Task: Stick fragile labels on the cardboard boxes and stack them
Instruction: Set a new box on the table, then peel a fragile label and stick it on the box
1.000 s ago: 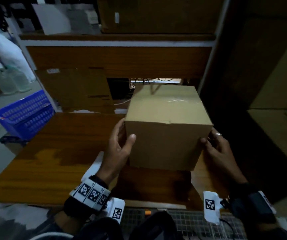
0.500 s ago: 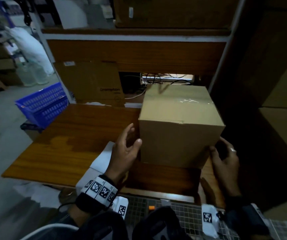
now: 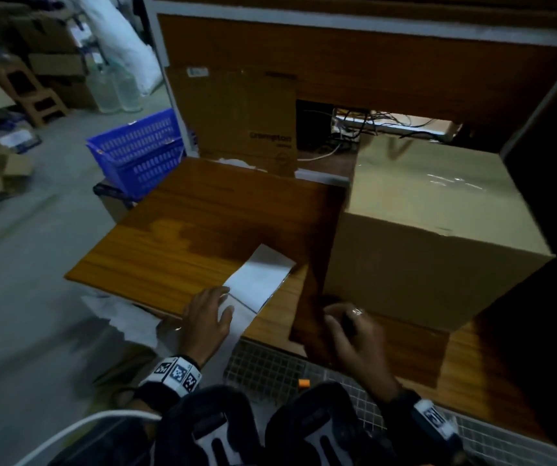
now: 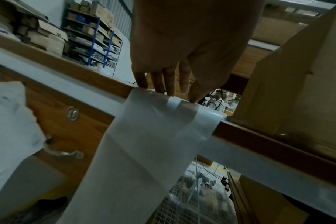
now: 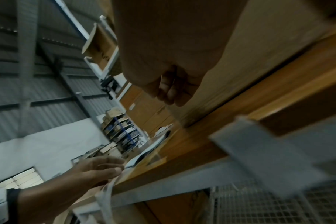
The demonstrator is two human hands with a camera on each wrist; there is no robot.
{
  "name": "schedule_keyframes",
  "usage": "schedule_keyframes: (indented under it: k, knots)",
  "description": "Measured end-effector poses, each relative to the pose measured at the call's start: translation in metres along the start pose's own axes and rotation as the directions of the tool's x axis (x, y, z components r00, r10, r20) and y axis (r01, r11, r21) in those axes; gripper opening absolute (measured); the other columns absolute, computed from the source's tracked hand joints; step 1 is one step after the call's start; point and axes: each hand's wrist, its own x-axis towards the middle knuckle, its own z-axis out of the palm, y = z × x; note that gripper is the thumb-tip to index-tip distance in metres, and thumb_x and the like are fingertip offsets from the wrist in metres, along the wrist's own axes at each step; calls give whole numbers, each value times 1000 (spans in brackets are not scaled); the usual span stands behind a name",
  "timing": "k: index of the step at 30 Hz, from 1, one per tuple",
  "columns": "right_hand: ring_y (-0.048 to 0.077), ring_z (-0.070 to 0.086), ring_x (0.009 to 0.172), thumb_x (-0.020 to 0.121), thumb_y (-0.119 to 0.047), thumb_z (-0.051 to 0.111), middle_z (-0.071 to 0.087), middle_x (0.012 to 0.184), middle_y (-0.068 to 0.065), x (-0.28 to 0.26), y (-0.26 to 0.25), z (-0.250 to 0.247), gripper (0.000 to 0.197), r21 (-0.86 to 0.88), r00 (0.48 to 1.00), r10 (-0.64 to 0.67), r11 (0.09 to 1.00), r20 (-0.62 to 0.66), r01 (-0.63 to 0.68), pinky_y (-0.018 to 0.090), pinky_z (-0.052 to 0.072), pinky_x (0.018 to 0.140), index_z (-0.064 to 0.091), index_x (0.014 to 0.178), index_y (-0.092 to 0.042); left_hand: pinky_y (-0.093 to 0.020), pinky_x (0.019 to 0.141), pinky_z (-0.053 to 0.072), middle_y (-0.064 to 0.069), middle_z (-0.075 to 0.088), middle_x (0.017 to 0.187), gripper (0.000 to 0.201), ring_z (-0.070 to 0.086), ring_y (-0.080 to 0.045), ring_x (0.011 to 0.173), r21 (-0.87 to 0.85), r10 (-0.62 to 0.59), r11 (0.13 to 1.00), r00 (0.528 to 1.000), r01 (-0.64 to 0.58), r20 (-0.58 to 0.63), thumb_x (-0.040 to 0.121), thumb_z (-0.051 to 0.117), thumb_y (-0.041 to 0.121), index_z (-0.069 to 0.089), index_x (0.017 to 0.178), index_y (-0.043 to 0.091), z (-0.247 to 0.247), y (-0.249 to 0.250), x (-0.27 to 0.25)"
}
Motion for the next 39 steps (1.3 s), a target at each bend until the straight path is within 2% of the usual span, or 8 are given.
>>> schedule_keyframes:
  k: [9, 15, 19, 22, 25, 32, 36, 39]
  knots:
    - [12, 62, 91, 98, -21, 65, 69, 100, -3, 76, -35, 111, 11, -72, 952, -147, 982, 267, 172, 36, 54, 76, 71, 107, -17, -54, 107, 41, -2, 69, 120, 36, 59, -24, 120, 74, 103, 992, 994, -100, -38, 99, 48, 39, 69, 118, 16, -13, -36, 9]
    - [17, 56, 106, 98, -41, 61, 65, 109, -4, 87, -61, 162, 24, -289, 901, -41, 940, 433, 181, 31, 44, 79, 69, 114, -24, -53, 119, 31, -5, 67, 131, 27, 54, -24, 132, 109, 143, 984, 989, -139, -33, 100, 55, 24, 71, 120, 15, -29, -55, 14]
    - [21, 55, 98, 89, -44, 65, 63, 102, -1, 92, -70, 186, 26, -378, 888, -41, 895, 458, 236, 35, 44, 76, 65, 107, -26, -50, 120, 28, -4, 66, 130, 25, 53, -25, 132, 78, 142, 987, 988, -137, -60, 99, 62, 17, 68, 123, 15, -38, -70, 17]
    - [19, 58, 82, 99, -38, 47, 62, 85, -4, 97, -82, 196, 22, -422, 906, -74, 867, 416, 265, 34, 47, 65, 57, 83, -25, -48, 123, 24, 0, 64, 123, 24, 60, -16, 119, 14, 120, 993, 990, -120, -75, 98, 62, 18, 64, 122, 18, -45, -82, 22]
    - [16, 60, 88, 96, -38, 53, 66, 92, -5, 103, -91, 197, 17, -410, 879, -69, 866, 471, 287, 35, 53, 66, 63, 87, -27, -47, 123, 22, 2, 61, 123, 23, 64, -8, 109, -18, 99, 995, 993, -101, -69, 97, 64, 19, 62, 120, 22, -51, -92, 26]
    - [13, 55, 76, 94, -42, 49, 55, 79, -9, 107, -95, 206, 21, -475, 861, -88, 803, 501, 359, 30, 42, 55, 55, 80, -27, -48, 122, 25, -1, 64, 118, 16, 52, -17, 125, 18, 166, 986, 980, -165, -107, 98, 63, 11, 67, 112, 18, -57, -97, 29]
    - [17, 60, 69, 97, -39, 52, 60, 79, -6, 113, -101, 200, 17, -508, 867, -78, 783, 492, 358, 31, 42, 55, 58, 89, -25, -52, 121, 27, 2, 68, 121, 25, 53, -20, 128, 71, 211, 976, 973, -205, -92, 96, 64, 6, 70, 114, 21, -55, -103, 28]
    - [10, 62, 70, 100, -17, 58, 71, 96, 0, 132, -92, 183, 24, -416, 907, -41, 879, 420, 232, 21, 49, 56, 64, 123, -18, -52, 118, 28, -4, 70, 124, 39, 53, -23, 125, 102, 279, 958, 955, -270, -98, 84, 71, -8, 75, 113, 17, -56, -111, 25]
